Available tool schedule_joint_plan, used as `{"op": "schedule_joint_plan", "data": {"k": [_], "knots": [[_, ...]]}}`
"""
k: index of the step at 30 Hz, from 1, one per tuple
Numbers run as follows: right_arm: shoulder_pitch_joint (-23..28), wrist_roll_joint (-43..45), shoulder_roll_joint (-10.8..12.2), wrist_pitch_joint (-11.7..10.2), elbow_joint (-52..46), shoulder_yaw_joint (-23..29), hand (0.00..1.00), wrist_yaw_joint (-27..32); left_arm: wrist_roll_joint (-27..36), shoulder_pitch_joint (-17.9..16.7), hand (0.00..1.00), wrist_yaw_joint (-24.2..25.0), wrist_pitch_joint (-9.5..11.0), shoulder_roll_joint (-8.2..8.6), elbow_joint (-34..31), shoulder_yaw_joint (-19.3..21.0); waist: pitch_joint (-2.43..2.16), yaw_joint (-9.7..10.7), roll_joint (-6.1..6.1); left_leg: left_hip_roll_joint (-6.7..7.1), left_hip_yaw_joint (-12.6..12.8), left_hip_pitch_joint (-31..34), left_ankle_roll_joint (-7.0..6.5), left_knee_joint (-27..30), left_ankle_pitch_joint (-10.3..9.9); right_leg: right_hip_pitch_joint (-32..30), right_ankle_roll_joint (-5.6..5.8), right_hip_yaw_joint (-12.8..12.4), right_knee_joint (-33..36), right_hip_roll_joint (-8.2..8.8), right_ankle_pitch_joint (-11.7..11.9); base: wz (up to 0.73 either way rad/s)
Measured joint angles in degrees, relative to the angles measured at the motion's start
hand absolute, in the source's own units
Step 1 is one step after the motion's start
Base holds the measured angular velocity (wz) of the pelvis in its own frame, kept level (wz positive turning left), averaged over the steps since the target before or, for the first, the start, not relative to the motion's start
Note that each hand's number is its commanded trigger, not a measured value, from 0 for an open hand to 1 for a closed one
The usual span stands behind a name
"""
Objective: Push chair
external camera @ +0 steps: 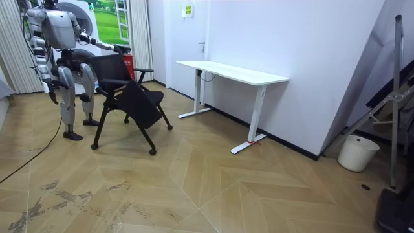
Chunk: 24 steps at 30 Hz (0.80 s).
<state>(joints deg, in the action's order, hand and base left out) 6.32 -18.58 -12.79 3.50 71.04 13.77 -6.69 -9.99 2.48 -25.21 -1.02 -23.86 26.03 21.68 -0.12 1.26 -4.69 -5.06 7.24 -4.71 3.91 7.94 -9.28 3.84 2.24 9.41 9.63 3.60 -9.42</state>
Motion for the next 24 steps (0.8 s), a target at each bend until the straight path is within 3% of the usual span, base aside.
{"op": "schedule_joint_plan", "data": {"k": [4, 10, 12, 18, 24], "knots": [[0.5, 0.3, 0.0, 0.0, 0.0, -0.1, 0.00, -0.2, -11.1, 0.7, 0.00, 2.5, -1.6, -1.99, -13.5, -2.0, 0.23, 0.4, -0.51, 0.08, -0.1, 0.0, 0.00, 0.1, 0.0, -0.1, 0.01, 0.0, -0.7, 0.05, 0.0, 0.00], [0.1, 0.7, -0.6, 0.2, 0.8, -0.2, 0.00, -0.2, -20.1, 3.0, 0.00, 6.1, -4.9, -4.32, -23.8, -7.2, 0.31, 1.8, -1.19, 0.08, 0.1, 0.1, 0.00, 0.1, 0.0, 0.5, -0.01, -0.1, -0.9, 0.03, 0.0, 0.00], [-0.3, 2.1, -0.8, 0.0, 0.6, -0.5, 0.00, -0.1, -22.4, 3.1, 0.00, 7.1, -5.0, -4.46, -26.3, -8.5, 0.57, 2.6, -1.29, 0.09, 0.4, 0.1, 0.00, 0.1, 0.0, 0.5, 0.00, -0.1, -0.8, 0.05, 0.0, 0.00], [-1.6, 3.3, -0.9, 0.0, 0.9, -1.9, 0.00, -0.6, -25.9, 3.1, 0.00, 11.4, -5.6, -4.45, -32.9, -14.9, 0.71, 4.7, -1.14, 0.12, 0.4, 0.4, 0.00, 0.1, 0.0, 0.0, 0.00, -0.6, -0.9, 0.00, 0.0, -0.03], [-2.9, 3.4, -1.0, -0.3, 2.6, -2.5, 0.00, -2.1, -26.7, 4.7, 0.00, 19.3, -6.0, -4.46, -33.4, -19.2, 0.77, 6.6, -1.26, 0.12, 0.5, 0.4, 0.00, 0.1, 0.0, -0.2, 0.00, -1.3, -1.0, -0.01, 0.0, -0.03]]}}
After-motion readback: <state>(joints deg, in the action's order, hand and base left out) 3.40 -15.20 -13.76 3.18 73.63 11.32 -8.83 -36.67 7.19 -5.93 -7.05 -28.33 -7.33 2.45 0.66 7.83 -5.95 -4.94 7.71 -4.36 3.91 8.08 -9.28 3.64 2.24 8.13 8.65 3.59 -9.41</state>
